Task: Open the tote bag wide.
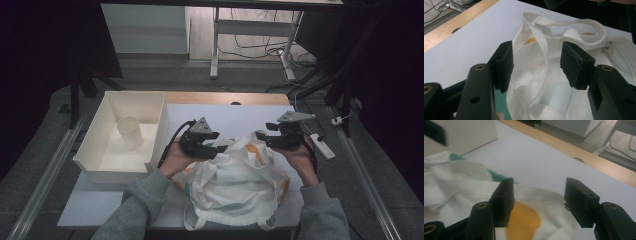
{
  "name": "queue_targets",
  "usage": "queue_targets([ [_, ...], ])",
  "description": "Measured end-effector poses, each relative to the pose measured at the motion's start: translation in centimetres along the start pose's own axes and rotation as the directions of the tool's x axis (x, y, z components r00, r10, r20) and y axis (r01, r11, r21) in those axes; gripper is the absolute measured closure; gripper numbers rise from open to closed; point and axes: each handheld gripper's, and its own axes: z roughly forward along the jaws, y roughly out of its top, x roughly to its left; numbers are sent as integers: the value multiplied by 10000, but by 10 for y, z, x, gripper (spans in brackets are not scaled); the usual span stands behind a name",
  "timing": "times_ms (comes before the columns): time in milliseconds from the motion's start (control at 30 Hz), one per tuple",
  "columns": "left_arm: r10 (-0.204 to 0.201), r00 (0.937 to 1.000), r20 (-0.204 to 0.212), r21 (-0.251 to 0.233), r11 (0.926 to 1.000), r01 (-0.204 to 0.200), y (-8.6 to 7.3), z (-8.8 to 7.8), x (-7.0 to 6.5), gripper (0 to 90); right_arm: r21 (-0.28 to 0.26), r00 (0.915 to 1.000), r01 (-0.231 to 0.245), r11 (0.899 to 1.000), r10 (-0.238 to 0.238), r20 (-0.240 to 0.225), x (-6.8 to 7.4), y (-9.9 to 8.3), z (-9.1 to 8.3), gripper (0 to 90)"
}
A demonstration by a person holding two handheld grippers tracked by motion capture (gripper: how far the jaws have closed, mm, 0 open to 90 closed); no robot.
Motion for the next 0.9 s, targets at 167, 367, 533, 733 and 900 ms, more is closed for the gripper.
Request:
queue_targets([
  [167, 505, 9986, 174, 554, 9971, -514, 1, 13, -7, 451, 8, 9982, 511, 9987, -510, -302, 33, -3, -5, 407],
  [367, 1022, 9948, 14, 1327, 9860, -1015, -2, 31, -10, 538, 223, 9946, 907, 9956, -894, -518, 55, -12, -10, 413],
  [533, 937, 9956, -41, 1331, 9868, -923, -3, 34, -5, 827, 265, 9894, 1220, 9922, -1194, -829, 75, -19, -19, 436],
  [733, 8, 9981, -614, 112, 9999, -1, 1, 17, 7, 873, 348, 9639, 2166, 9756, -2081, -1659, 114, -22, -21, 447],
  [900, -348, 9854, -1664, -286, 9991, 305, 0, 7, 15, 867, 1048, 9466, 2817, 9538, -2584, -1931, 132, -30, -8, 449],
])
